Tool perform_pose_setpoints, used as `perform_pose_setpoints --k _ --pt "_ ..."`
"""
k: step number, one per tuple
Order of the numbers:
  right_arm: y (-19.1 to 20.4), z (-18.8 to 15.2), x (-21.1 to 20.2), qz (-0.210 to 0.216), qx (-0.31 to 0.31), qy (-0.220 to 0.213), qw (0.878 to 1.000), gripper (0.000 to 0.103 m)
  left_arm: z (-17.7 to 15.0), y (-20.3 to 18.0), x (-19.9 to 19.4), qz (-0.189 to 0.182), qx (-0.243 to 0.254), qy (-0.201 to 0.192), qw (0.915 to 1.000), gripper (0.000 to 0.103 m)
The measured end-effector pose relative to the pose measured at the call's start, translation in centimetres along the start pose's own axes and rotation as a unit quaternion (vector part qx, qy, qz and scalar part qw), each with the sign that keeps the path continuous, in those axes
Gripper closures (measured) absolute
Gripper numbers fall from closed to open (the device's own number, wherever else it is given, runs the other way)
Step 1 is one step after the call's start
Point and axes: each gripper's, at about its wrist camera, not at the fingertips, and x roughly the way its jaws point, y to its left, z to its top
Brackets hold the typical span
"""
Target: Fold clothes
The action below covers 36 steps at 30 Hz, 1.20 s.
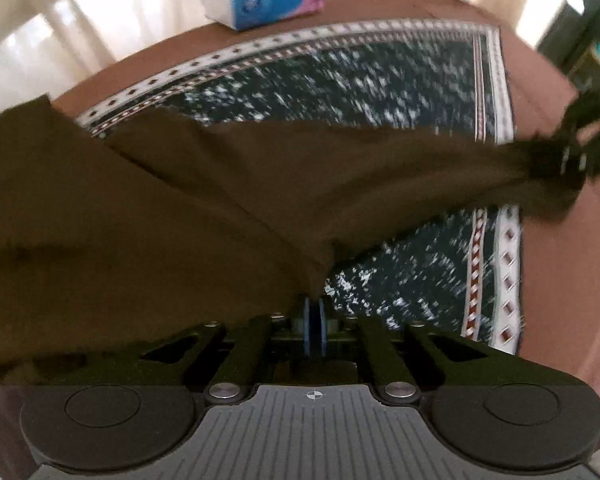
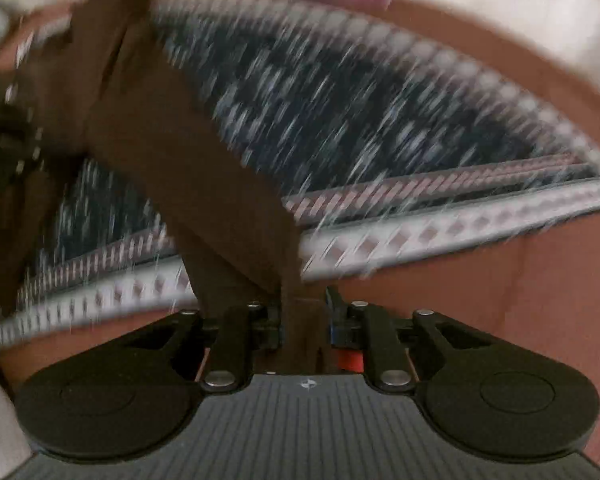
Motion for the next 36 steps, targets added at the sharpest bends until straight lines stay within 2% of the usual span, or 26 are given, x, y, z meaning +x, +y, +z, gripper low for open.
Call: perform_pose_setpoints --k 2,3,4,5,8,11,14,16,19,21,25,28,32,33,35,36 --pt "0.9 0.5 -0.7 -0.003 -0.018 -0.003 1.000 0.062 -0.1 1.0 -1.5 -0.011 -0.022 -0.016 0.9996 0.069" --pt "1.2 1.0 -1.7 -0.005 -0.028 -0.017 0.999 0.056 -0.2 1.5 -2.3 -0.015 -0.033 -0.024 0.9991 0.058" --pt "1.3 1.6 -2.9 -0.004 -0.034 -0.034 0.999 0.047 0.0 2.2 -3.8 -0.011 -0.039 -0.042 0.9983 0.049" --pt "1.3 2.3 -4.3 0.000 -0.037 -0.055 0.998 0.043 0.3 3.0 -5.6 -0.002 -0.043 -0.063 0.9971 0.047" --pt "1.5 5.1 -8.6 0.021 -0.038 -0.127 0.991 0.042 0.9 5.8 -9.5 0.034 -0.052 -0.108 0.9922 0.046" --pt "2.2 9.4 -10.7 0.055 -0.035 -0.187 0.980 0.042 2.3 10.0 -11.9 0.079 -0.080 -0.134 0.9846 0.045" --pt "4.0 13.9 -10.3 0.092 -0.031 -0.223 0.970 0.042 4.5 14.5 -13.1 0.114 -0.111 -0.143 0.9767 0.043" --pt "5.3 17.3 -9.2 0.129 -0.017 -0.240 0.962 0.042 6.0 17.6 -13.1 0.125 -0.132 -0.134 0.9741 0.042" --pt "7.0 21.9 -6.7 0.195 0.024 -0.247 0.949 0.042 8.2 22.3 -11.9 0.128 -0.167 -0.109 0.9716 0.038" --pt "7.7 25.0 -4.4 0.235 0.065 -0.241 0.939 0.042 9.2 25.0 -10.3 0.115 -0.196 -0.091 0.9697 0.037" --pt "8.9 30.2 1.3 0.289 0.161 -0.210 0.920 0.039 10.1 29.5 -7.3 0.087 -0.257 -0.082 0.9591 0.035" --pt "9.7 32.6 4.9 0.289 0.210 -0.188 0.915 0.038 10.1 32.3 -4.6 0.049 -0.300 -0.070 0.9503 0.034" --pt "10.3 35.2 9.0 0.263 0.231 -0.152 0.924 0.037 9.8 34.9 -0.4 0.008 -0.340 -0.050 0.9389 0.034" --pt "10.4 35.6 10.0 0.262 0.239 -0.146 0.924 0.037 9.6 35.1 0.4 0.007 -0.339 -0.048 0.9395 0.035" --pt "10.2 36.3 11.8 0.269 0.259 -0.136 0.918 0.037 9.4 35.0 1.2 0.009 -0.330 -0.050 0.9427 0.041" --pt "10.2 36.5 12.6 0.278 0.268 -0.131 0.913 0.038 9.3 35.0 1.6 0.010 -0.325 -0.050 0.9442 0.071"
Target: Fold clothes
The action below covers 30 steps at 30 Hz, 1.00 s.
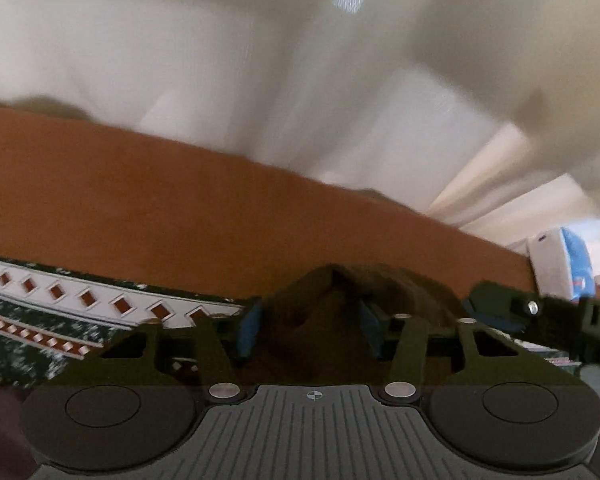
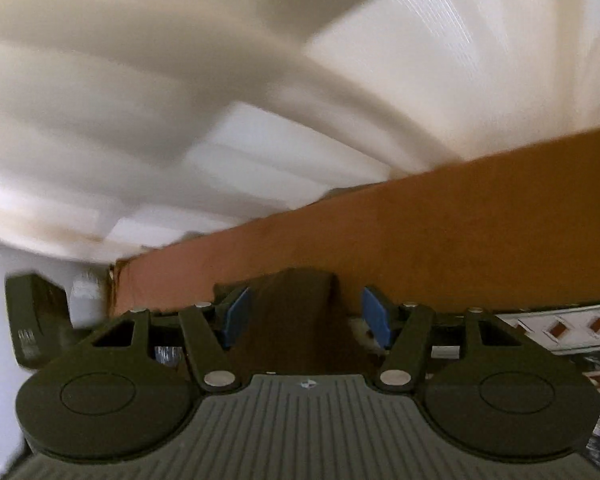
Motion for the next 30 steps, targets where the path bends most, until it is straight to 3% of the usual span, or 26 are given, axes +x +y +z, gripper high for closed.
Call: perform_pose_setpoints --k 1,3,4,5,8,9,11,12,13,15,17,19,20,21,22,23,25,27,30 --pt "-0.3 0.0 0.7 0.009 0.010 0.007 1.000 0.041 -0.2 0.0 0.4 0.001 0.005 -0.001 1.0000 0.086" --pt "-0.9 -0.2 1.9 0.023 0.021 0.034 0.999 0.064 -0.5 -0.1 -0.3 -0.003 0.018 -0.014 0.9997 0.096" --pt "-0.8 -0.5 2.1 0.023 0.017 0.043 0.999 0.086 -0.6 -0.3 -1.1 -0.006 0.023 -0.024 0.9994 0.097" --pt "-0.5 -0.7 2.0 0.019 0.005 0.042 0.999 0.092 -0.8 -0.6 -2.6 -0.012 0.030 -0.041 0.9986 0.098" --pt "2.6 -1.6 -1.6 0.026 -0.062 -0.028 0.997 0.095 -1.7 -1.7 -7.6 -0.031 0.058 -0.100 0.9928 0.099" --pt "4.3 -2.4 -3.7 0.035 -0.105 -0.061 0.992 0.096 -2.5 -2.2 -9.8 -0.033 0.077 -0.122 0.9889 0.099" --pt "7.7 -4.8 -8.1 0.050 -0.210 -0.111 0.970 0.099 -4.6 -2.8 -13.3 -0.040 0.118 -0.141 0.9821 0.099" --pt "9.2 -6.4 -9.9 0.053 -0.263 -0.113 0.957 0.099 -6.0 -2.7 -14.3 -0.044 0.135 -0.132 0.9810 0.097" --pt "10.2 -8.1 -11.2 0.051 -0.306 -0.105 0.945 0.099 -7.4 -2.5 -14.4 -0.047 0.148 -0.106 0.9821 0.080" --pt "10.8 -11.6 -12.0 0.035 -0.359 -0.051 0.931 0.099 -10.5 -2.0 -13.6 -0.031 0.176 -0.041 0.9831 0.067" --pt "9.5 -14.7 -11.0 0.017 -0.367 0.026 0.930 0.098 -13.8 -1.3 -11.7 0.015 0.202 0.023 0.9790 0.064" --pt "8.1 -16.7 -10.0 -0.014 -0.368 0.068 0.927 0.096 -16.2 -0.1 -10.9 0.036 0.208 0.049 0.9763 0.064" --pt "7.6 -17.2 -9.8 -0.023 -0.360 0.074 0.930 0.092 -16.1 0.3 -11.5 0.034 0.193 0.038 0.9798 0.063" --pt "7.2 -17.0 -9.9 -0.023 -0.345 0.066 0.936 0.089 -16.1 0.6 -12.1 0.033 0.178 0.027 0.9830 0.060" --pt "7.1 -16.6 -10.1 -0.021 -0.331 0.056 0.942 0.078 -16.0 0.9 -12.6 0.031 0.164 0.016 0.9859 0.054" --pt "7.3 -15.9 -10.4 -0.020 -0.322 0.043 0.946 0.059 -15.3 0.9 -12.9 0.029 0.156 0.004 0.9874 0.051" --pt "8.3 -14.7 -10.6 -0.026 -0.324 0.009 0.945 0.038 -13.9 0.9 -13.4 0.026 0.139 -0.020 0.9897 0.045" --pt "9.2 -13.9 -10.2 -0.023 -0.330 -0.004 0.944 0.038 -12.4 0.9 -13.9 0.022 0.123 -0.044 0.9912 0.043" --pt "10.1 -12.4 -8.5 -0.015 -0.331 -0.008 0.943 0.033 -11.1 0.2 -11.6 0.008 0.113 -0.024 0.9933 0.033"
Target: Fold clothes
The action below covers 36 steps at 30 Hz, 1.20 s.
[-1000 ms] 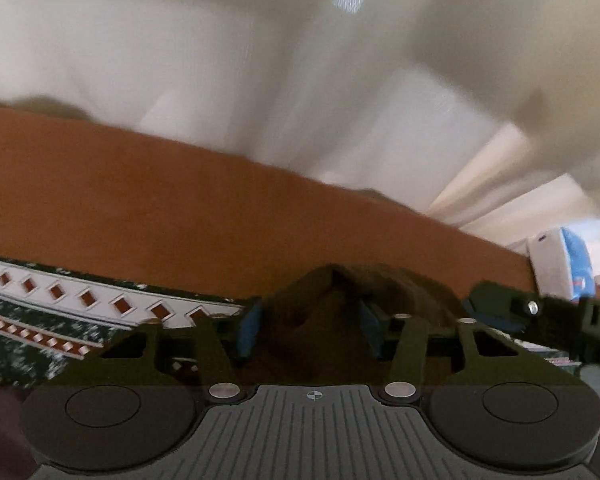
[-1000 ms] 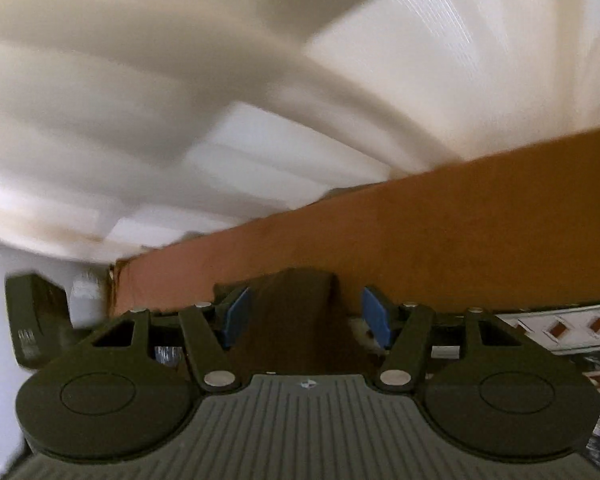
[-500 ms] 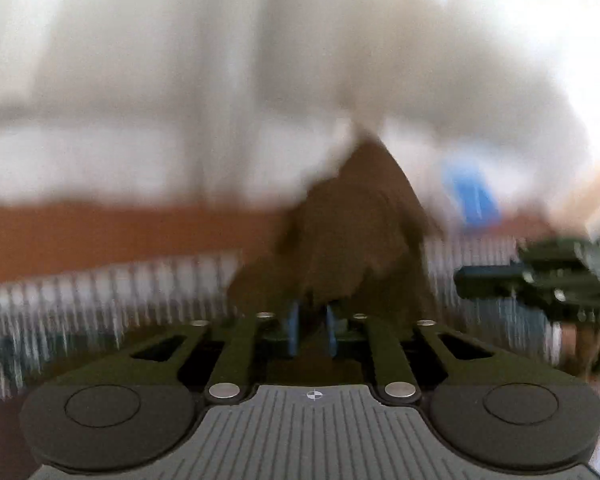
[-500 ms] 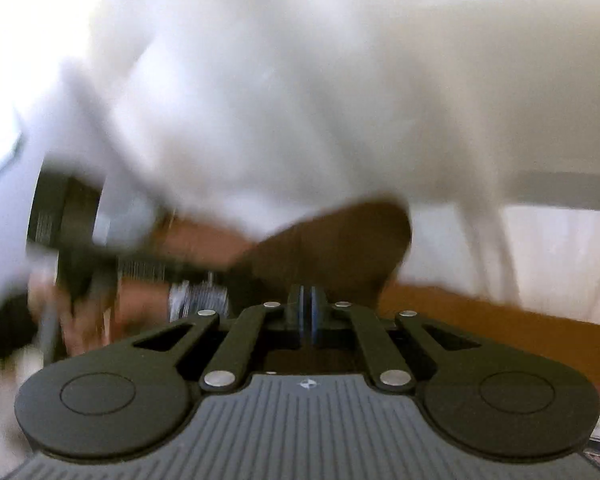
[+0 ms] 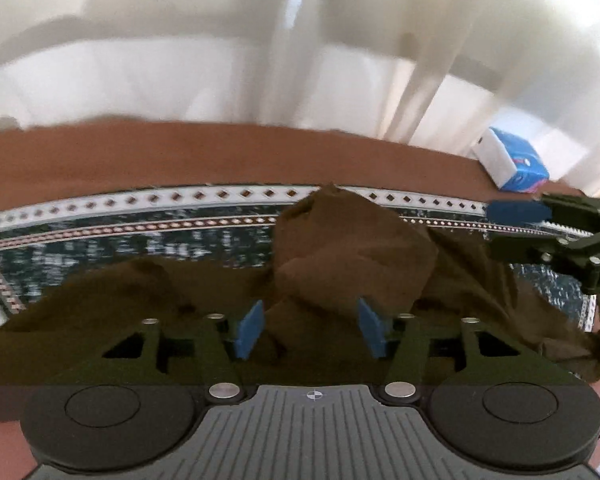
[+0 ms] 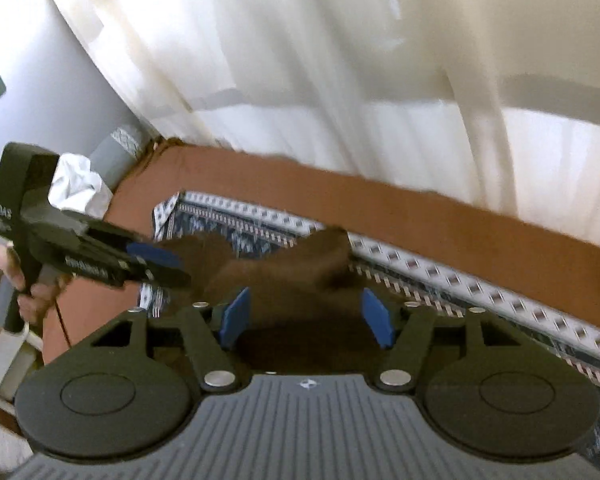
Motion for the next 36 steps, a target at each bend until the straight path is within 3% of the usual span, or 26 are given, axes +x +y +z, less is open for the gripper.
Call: perform_pose_setpoints --k 6,9,10,11,12,13,14,16,18,21,27,30,33,34,36 --pt "-1.5 2.4 5.0 0.013 0.035 0.028 0.999 0.033 0.3 -0.8 3.3 0.006 0.009 0.024 0.9996 0.025" --pt "-2.3 2.6 7.5 0.017 0.056 0.054 0.997 0.033 0.1 -0.3 4.2 -0.001 0.006 0.035 0.9994 0.027" --pt "-2.5 2.5 8.2 0.020 0.061 0.065 0.996 0.033 -0.1 -0.2 4.6 -0.006 0.005 0.040 0.9992 0.051" --pt "-2.6 2.2 8.8 0.024 0.066 0.078 0.994 0.035 -0.1 -0.3 4.8 -0.012 0.010 0.044 0.9989 0.062" --pt "-2.7 2.0 9.3 0.029 0.070 0.091 0.993 0.041 -0.2 -0.4 5.1 -0.019 0.015 0.048 0.9986 0.077" --pt "-2.6 1.9 9.4 0.034 0.071 0.097 0.992 0.068 -0.1 -0.6 4.8 -0.015 0.025 0.045 0.9986 0.086" --pt "-2.4 2.0 8.8 0.039 0.067 0.095 0.992 0.098 -0.1 -0.9 4.5 -0.012 0.035 0.042 0.9984 0.088" --pt "-1.9 2.2 7.6 0.048 0.058 0.090 0.993 0.098 0.3 -1.4 3.5 -0.010 0.050 0.029 0.9983 0.094" --pt "-1.3 2.7 6.0 0.057 0.045 0.081 0.994 0.098 1.4 -1.8 1.9 -0.010 0.055 0.000 0.9985 0.095" --pt "0.2 5.0 2.3 0.046 -0.001 0.031 0.998 0.100 3.7 -2.2 -0.9 -0.007 0.057 -0.057 0.9967 0.095" --pt "2.1 8.9 -1.3 -0.030 -0.107 -0.079 0.991 0.100 8.6 -2.9 -0.7 0.069 0.034 -0.173 0.9820 0.095" --pt "1.5 9.0 0.5 -0.087 -0.136 -0.093 0.982 0.100 9.5 -3.0 3.2 0.113 0.028 -0.183 0.9762 0.095" --pt "-0.8 8.0 3.7 -0.142 -0.133 -0.081 0.978 0.100 9.9 -2.2 8.4 0.160 0.011 -0.160 0.9740 0.093" --pt "-1.9 7.5 4.8 -0.154 -0.122 -0.068 0.978 0.100 9.8 -1.7 9.9 0.171 0.004 -0.145 0.9745 0.082" --pt "-4.0 6.5 6.9 -0.175 -0.096 -0.041 0.979 0.098 9.7 -0.7 12.7 0.192 -0.008 -0.112 0.9751 0.069"
